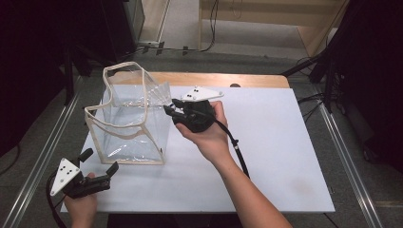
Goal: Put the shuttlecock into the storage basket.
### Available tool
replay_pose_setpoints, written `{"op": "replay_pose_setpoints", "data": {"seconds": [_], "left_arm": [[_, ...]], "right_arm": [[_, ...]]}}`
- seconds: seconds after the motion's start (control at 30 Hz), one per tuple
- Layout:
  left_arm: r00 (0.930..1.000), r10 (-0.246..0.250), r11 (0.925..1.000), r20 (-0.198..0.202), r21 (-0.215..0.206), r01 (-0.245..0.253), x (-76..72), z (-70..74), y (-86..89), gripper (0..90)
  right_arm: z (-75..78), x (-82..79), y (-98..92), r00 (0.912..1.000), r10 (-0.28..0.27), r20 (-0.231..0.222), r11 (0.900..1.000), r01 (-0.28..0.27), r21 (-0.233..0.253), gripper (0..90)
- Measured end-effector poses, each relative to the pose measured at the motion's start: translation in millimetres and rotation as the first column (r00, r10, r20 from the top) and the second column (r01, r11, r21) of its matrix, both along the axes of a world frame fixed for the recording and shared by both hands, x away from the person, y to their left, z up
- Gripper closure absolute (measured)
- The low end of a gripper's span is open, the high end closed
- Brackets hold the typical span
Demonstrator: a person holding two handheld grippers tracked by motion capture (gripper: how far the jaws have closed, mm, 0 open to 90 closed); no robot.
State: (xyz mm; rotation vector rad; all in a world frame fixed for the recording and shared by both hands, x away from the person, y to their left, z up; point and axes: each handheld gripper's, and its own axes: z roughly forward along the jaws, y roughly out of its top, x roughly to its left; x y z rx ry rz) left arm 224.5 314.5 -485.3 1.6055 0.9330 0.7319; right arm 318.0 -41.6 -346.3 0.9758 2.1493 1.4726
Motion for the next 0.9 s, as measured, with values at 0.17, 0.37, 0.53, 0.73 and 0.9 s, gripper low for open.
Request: {"op": "replay_pose_setpoints", "data": {"seconds": [0.17, 0.37, 0.53, 0.73, 0.9], "left_arm": [[1.0000, -0.001, 1.0000, -0.001, -0.001, 0.001, -0.1, 0.1, 0.3, 0.0], [1.0000, -0.004, 1.0000, 0.002, -0.001, 0.004, -0.3, 0.1, 0.0, 0.0], [1.0000, 0.003, 1.0000, -0.001, -0.001, -0.003, 0.3, -0.1, -0.6, 0.0], [1.0000, 0.001, 1.0000, 0.001, -0.001, -0.001, 0.0, -0.2, -1.1, 0.0], [1.0000, -0.002, 1.0000, 0.002, -0.002, 0.002, 0.1, -0.1, -0.4, 0.0]], "right_arm": [[3.7, -1.9, 3.8, 0.9999, 0.010, 0.008, 1.000, -0.010, 0.003, 63.4], [7.0, -3.1, 7.8, 0.9998, 0.017, 0.014, 1.000, -0.017, 0.006, 63.4], [8.7, -4.0, 10.2, 0.9996, 0.023, 0.017, 1.000, -0.023, 0.014, 63.4], [10.4, -4.7, 14.1, 0.9993, 0.031, 0.022, 0.999, -0.031, 0.017, 63.4], [11.8, -5.7, 18.8, 0.9988, 0.042, 0.025, 0.999, -0.043, 0.016, 63.4]]}}
